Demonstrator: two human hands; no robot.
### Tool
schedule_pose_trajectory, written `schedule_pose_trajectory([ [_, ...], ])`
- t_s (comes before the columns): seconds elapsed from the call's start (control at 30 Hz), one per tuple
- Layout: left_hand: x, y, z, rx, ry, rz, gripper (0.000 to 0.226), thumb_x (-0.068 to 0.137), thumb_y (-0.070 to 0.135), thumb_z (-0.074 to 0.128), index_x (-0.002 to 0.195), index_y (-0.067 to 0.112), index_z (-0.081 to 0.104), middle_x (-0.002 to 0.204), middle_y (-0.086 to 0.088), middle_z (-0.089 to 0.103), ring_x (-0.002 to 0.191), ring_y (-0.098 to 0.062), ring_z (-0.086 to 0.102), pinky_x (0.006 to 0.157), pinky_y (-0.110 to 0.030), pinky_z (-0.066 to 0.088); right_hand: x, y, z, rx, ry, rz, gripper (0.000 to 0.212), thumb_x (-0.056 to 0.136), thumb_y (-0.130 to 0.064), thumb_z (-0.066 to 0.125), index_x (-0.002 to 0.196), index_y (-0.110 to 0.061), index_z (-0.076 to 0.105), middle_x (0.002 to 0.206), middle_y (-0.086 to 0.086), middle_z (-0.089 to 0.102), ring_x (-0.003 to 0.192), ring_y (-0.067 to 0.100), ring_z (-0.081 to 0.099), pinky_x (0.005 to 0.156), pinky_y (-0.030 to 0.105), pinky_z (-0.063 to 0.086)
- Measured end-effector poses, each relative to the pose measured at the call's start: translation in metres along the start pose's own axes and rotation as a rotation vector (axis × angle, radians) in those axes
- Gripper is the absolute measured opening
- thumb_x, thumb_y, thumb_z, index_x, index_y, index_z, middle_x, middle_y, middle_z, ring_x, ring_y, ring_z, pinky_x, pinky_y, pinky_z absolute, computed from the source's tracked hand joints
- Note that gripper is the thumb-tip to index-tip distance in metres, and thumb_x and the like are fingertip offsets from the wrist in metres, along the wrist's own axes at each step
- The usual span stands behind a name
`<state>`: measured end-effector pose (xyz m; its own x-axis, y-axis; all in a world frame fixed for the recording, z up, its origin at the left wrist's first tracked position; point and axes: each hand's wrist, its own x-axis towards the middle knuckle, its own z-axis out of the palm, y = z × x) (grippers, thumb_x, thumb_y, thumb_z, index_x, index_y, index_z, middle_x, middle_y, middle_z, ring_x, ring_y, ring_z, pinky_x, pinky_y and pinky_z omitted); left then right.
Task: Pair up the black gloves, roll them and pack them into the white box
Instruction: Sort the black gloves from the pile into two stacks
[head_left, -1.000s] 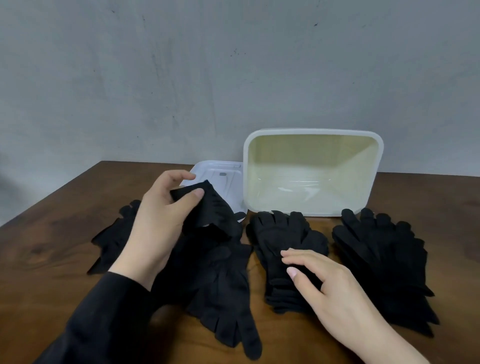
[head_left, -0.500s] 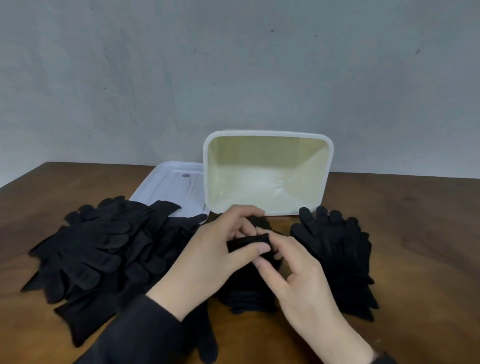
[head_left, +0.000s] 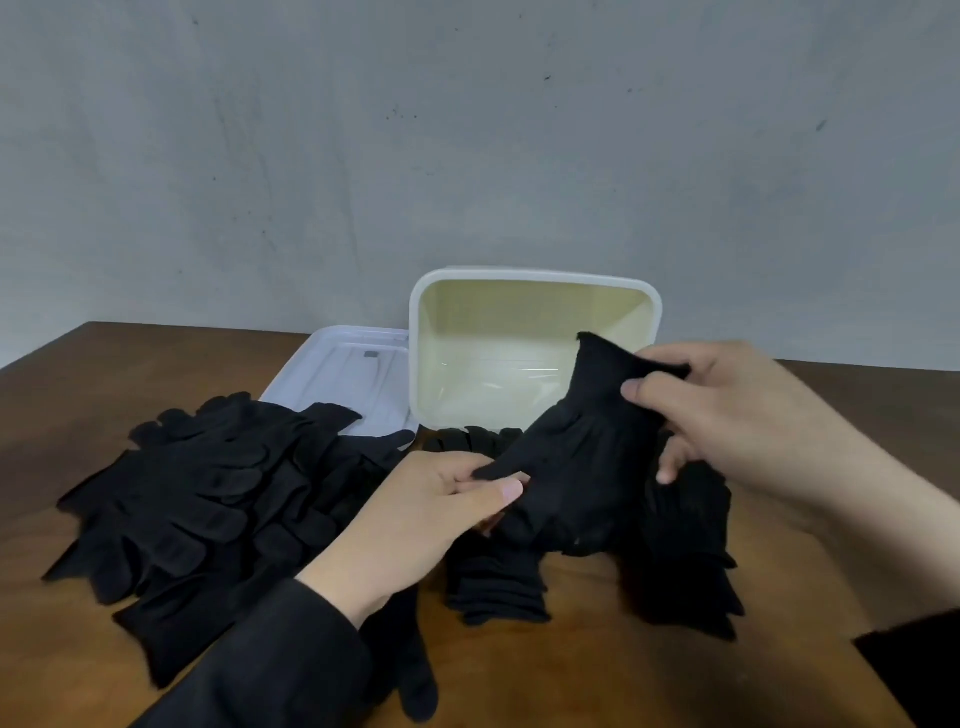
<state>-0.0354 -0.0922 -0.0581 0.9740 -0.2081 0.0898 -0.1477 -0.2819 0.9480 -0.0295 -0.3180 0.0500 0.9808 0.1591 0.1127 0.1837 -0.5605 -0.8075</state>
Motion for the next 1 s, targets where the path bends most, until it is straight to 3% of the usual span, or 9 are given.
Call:
schedule_pose_trajectory([
  [0.13,0.000,-0.005,0.001,0.200,0.194,0.124,0.021,0.093,0.041,0.061,0.112,0.043,0.069,0.097,0.024,0.072,0.099,0.005,0.064,0.090,-0.015,0.046,0.009,0.004,-0.028,-0.017,-0.046,0.072,0.022,0.094,-0.030,0.061,0.096,-0.011,0.073,0.102,0.029,0.065,0.063,0.029,0.071,0.078,0.038,0.052],
  [0.27,0.003,-0.017,0.004,0.600,-0.040,0.119,0.036,0.097,0.052,0.050,0.131,0.043,0.058,0.134,0.033,0.052,0.125,0.018,0.037,0.106,-0.006,0.023,0.026,0.012,-0.047,0.035,0.079,0.051,0.014,0.096,-0.011,0.059,0.095,-0.014,0.073,0.083,0.007,0.076,0.065,0.019,0.073,0.056,0.020,0.056],
  [0.33,0.005,-0.023,0.007,0.679,-0.145,0.119,0.039,0.098,0.052,0.048,0.136,0.042,0.054,0.147,0.031,0.039,0.131,0.019,0.021,0.106,-0.005,0.009,0.032,0.021,-0.053,0.037,0.185,0.005,0.017,0.098,-0.009,0.056,0.094,-0.016,0.070,0.063,-0.010,0.070,0.067,0.012,0.074,0.061,0.017,0.058],
  [0.47,0.006,-0.028,0.006,0.659,-0.133,0.097,0.039,0.098,0.054,0.046,0.136,0.044,0.053,0.149,0.030,0.037,0.138,0.011,0.025,0.109,-0.012,0.014,0.023,0.051,-0.049,0.006,0.332,-0.082,0.019,0.101,-0.016,0.055,0.095,-0.029,0.068,0.081,-0.012,0.074,0.084,0.006,0.074,0.072,0.023,0.059],
  [0.57,0.007,-0.031,0.005,0.663,-0.130,0.103,0.040,0.098,0.055,0.046,0.136,0.045,0.052,0.149,0.030,0.038,0.140,0.008,0.026,0.110,-0.013,0.016,-0.005,0.095,-0.021,-0.221,0.305,-0.141,0.023,0.098,-0.013,0.057,0.097,-0.034,0.066,0.079,-0.023,0.069,0.066,-0.004,0.063,0.057,0.011,0.043],
  [0.67,0.008,-0.033,0.005,0.671,-0.139,0.103,0.041,0.098,0.055,0.047,0.137,0.045,0.051,0.150,0.029,0.037,0.141,0.008,0.024,0.110,-0.013,0.014,-0.038,0.143,0.009,-0.226,0.083,-0.071,0.037,0.098,-0.006,0.057,0.104,-0.042,0.065,0.110,-0.045,0.060,0.111,-0.019,0.055,0.093,0.002,0.037],
  [0.73,0.009,-0.033,0.005,0.671,-0.140,0.100,0.041,0.097,0.055,0.047,0.137,0.045,0.051,0.150,0.030,0.036,0.141,0.009,0.023,0.111,-0.014,0.015,-0.049,0.162,0.016,-0.244,-0.025,-0.057,0.039,0.099,-0.005,0.054,0.109,-0.042,0.062,0.133,-0.044,0.048,0.137,-0.018,0.029,0.113,0.016,0.028],
  [0.9,0.009,-0.033,0.006,0.683,-0.146,0.103,0.041,0.097,0.055,0.047,0.136,0.045,0.052,0.150,0.030,0.036,0.141,0.010,0.022,0.112,-0.015,0.015,-0.052,0.162,0.010,-0.263,-0.088,-0.099,0.018,0.099,-0.033,0.054,0.114,-0.043,0.058,0.142,-0.042,0.040,0.140,-0.020,0.017,0.117,0.019,0.017],
  [1.0,0.009,-0.033,0.006,0.684,-0.156,0.111,0.040,0.098,0.053,0.047,0.136,0.042,0.053,0.151,0.029,0.035,0.140,0.014,0.019,0.112,-0.012,0.012,-0.049,0.161,0.006,-0.304,-0.061,-0.154,0.027,0.097,-0.051,0.042,0.111,-0.043,0.063,0.140,-0.038,0.046,0.140,-0.017,0.023,0.121,0.025,0.010],
])
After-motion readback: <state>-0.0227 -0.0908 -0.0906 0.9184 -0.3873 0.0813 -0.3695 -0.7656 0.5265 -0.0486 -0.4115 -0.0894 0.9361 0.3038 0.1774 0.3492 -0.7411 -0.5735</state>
